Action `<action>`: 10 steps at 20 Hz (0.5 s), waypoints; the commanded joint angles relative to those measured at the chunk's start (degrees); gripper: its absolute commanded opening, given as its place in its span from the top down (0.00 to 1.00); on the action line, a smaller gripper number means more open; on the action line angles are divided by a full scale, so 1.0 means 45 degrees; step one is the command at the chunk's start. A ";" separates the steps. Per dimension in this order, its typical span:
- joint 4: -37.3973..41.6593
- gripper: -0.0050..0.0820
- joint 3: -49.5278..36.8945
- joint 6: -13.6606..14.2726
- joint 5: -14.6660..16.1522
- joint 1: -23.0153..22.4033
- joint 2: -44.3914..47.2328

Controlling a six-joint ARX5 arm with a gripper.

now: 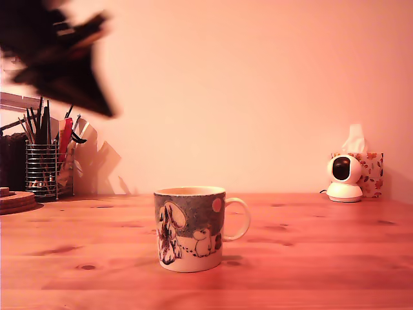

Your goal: Pick up the coffee capsules on the table and drop them inside the coffee cup

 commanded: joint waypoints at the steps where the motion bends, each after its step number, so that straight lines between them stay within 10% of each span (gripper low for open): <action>1: 0.0102 0.96 -0.0636 0.0063 0.0185 0.0578 -0.0685; 10: 0.0359 0.96 -0.2744 0.0044 0.1559 0.3687 -0.4031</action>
